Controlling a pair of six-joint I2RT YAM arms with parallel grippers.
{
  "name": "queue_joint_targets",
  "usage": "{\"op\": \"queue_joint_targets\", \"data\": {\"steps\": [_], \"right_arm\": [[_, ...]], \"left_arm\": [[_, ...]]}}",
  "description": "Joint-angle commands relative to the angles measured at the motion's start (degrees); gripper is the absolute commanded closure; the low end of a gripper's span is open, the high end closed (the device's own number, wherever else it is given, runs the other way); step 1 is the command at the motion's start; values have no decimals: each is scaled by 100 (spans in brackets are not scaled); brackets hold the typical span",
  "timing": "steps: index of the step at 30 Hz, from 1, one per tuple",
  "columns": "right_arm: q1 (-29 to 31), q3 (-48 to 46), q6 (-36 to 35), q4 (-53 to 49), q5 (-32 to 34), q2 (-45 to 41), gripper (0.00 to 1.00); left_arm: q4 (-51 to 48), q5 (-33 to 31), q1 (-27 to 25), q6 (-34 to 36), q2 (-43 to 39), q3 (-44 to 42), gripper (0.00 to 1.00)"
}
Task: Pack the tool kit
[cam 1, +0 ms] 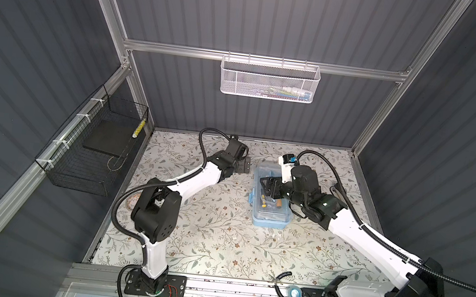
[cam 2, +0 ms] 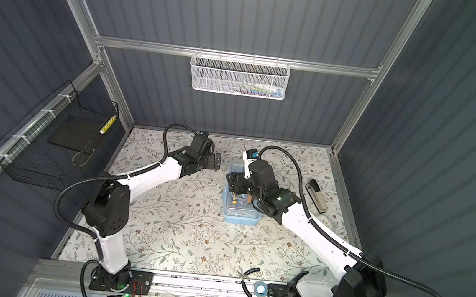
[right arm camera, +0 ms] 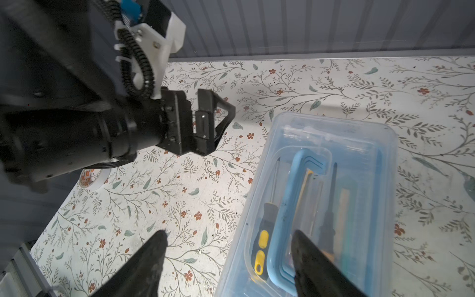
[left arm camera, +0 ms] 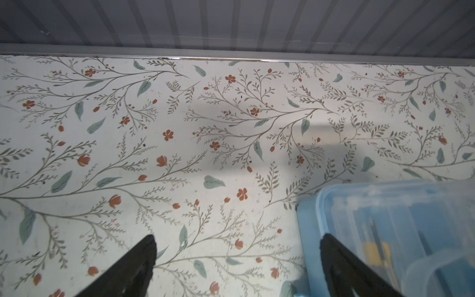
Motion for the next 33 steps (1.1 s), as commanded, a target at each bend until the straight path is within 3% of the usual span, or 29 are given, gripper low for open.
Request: {"op": "queue_joint_targets", "data": {"steps": [1,4,7,10,14,19,23,27,31,33], "right_arm": [[-78,3,-56,38,-168,9,24],[-241,-74,88,-76,-310,-35,25],[-518,-228,283,-123,-586,-73,26],[-679,-390,326,-121,-749,-93,27],[-731,-454,270,-221,-757,-107,29],[-778,-481,275,-191,-884,-135,32],[-700,15,221,-848,-275,153,36],[-690,92,116,-835,-170,271,43],[-690,102,177,-536,-467,408,61],[-686,163,194,-526,-499,530,64]], "left_arm": [[1276,65,-23,636,-650,-1267,0],[2389,351,-21,653,-1340,-2345,0],[2524,794,-25,484,-1639,-2679,0],[1984,1358,-35,487,-1498,-2537,0],[2669,1306,-69,149,-1552,-3253,0],[2580,1297,-69,50,-1411,-3450,1],[2774,1586,-86,1,-1360,-3621,2],[2983,1764,-113,-94,-1328,-3773,6],[3024,1906,-155,-179,-1190,-3785,9],[3053,1956,-182,-183,-1143,-3800,11]]}}
